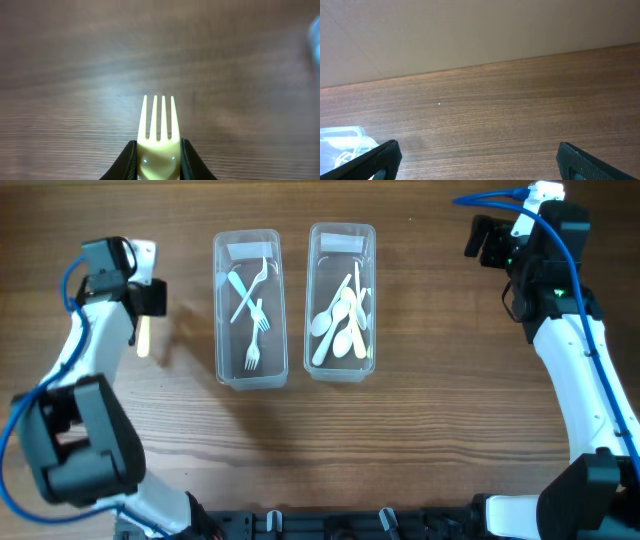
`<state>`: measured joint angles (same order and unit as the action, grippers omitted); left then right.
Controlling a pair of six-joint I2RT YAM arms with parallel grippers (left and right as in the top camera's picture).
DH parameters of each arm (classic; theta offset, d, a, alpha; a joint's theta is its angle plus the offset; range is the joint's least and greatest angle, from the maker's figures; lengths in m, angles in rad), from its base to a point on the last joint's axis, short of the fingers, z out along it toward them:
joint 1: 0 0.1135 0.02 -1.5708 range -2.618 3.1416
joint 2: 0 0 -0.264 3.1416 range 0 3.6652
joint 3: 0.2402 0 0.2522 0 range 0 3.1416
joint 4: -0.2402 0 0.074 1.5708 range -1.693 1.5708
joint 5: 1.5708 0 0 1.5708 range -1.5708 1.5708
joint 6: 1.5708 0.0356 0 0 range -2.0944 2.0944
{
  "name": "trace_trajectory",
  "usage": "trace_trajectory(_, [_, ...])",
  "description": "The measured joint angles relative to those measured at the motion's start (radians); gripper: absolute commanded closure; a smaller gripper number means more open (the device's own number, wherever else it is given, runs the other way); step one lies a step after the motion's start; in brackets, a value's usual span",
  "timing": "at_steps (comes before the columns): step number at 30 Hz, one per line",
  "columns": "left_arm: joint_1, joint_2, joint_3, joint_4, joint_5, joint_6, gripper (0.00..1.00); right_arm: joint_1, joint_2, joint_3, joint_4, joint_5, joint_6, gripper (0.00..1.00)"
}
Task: Pack container
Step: 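Carry the yellow fork into the left container and release it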
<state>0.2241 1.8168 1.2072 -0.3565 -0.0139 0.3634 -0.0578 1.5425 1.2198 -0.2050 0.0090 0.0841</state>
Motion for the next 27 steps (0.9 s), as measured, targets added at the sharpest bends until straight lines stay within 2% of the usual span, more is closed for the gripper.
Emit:
trace_trajectory(6, [-0.033,-0.124,0.0,-0.032,0.024,-0.107,0.96,0.0,0.0,0.0,0.0,0.0,0.0,0.0])
trace_trajectory(12, [-0.167,-0.196,0.0,-0.043,0.111,-0.2,0.96,0.0,0.0,0.0,0.0,0.0,0.0,0.0])
trace_trajectory(21, [-0.341,-0.247,0.0,-0.074,0.181,-0.431,0.96,0.0,0.0,0.0,0.0,0.0,0.0,0.0])
trace_trajectory(22, [-0.353,-0.247,0.0,-0.081,0.183,-0.453,0.85,0.0,0.0,0.0,0.0,0.0,0.0,0.0])
trace_trajectory(23, [-0.362,-0.247,0.0,-0.089,0.185,-0.468,0.33,0.0,0.0,0.0,0.0,0.0,0.0,0.0])
trace_trajectory(24, [-0.37,-0.247,0.0,-0.096,0.185,-0.483,0.0,0.0,0.0,0.0,0.0,0.0,0.0,0.0])
trace_trajectory(27, [-0.382,-0.247,0.0,-0.106,0.188,-0.507,0.0,0.0,0.0,0.0,0.0,0.0,0.0,0.0])
